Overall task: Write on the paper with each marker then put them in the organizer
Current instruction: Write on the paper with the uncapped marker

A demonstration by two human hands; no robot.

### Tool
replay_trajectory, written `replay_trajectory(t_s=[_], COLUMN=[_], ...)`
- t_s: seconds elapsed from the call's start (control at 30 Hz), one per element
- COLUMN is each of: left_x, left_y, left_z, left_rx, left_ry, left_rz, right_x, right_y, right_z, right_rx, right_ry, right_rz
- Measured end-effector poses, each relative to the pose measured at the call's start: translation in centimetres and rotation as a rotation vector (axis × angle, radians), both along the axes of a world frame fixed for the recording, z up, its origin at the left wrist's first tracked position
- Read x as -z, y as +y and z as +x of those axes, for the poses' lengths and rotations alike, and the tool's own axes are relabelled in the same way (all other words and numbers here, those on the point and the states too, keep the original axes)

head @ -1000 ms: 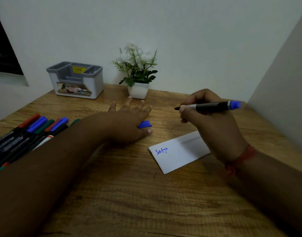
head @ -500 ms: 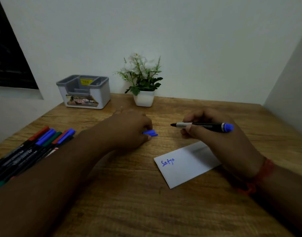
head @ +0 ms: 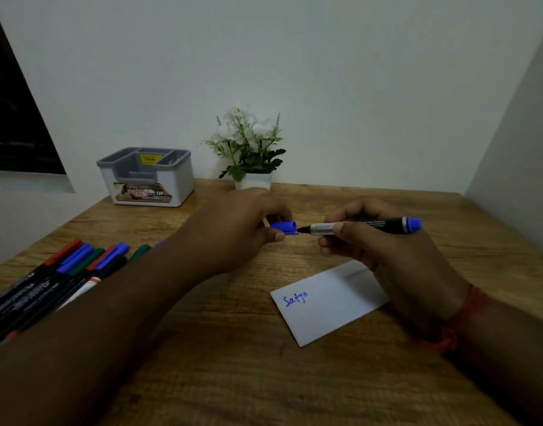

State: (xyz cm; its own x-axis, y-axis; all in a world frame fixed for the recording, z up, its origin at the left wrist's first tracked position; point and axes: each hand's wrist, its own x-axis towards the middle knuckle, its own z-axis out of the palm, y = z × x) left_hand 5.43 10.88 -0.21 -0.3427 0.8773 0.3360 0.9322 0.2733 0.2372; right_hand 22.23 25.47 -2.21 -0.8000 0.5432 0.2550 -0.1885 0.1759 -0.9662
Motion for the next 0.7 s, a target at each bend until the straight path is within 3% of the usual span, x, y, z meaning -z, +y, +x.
replay_trajectory(t_s=[0.53,0.7], left_x=[0.1,-0.2], left_y=[-0.1,-0.3], left_z=[0.8,1.3], left_rx=[0.126,0.138], left_ry=[-0.074,-0.019], left_rz=[0.101,0.163], right_x=[0.0,0.0], right_y=[0.0,-0.3], right_z=[0.0,0.0], right_rx=[-0.022,-0.052], right_ry=[0.026,0.102], right_rz=[0.033,-0.117])
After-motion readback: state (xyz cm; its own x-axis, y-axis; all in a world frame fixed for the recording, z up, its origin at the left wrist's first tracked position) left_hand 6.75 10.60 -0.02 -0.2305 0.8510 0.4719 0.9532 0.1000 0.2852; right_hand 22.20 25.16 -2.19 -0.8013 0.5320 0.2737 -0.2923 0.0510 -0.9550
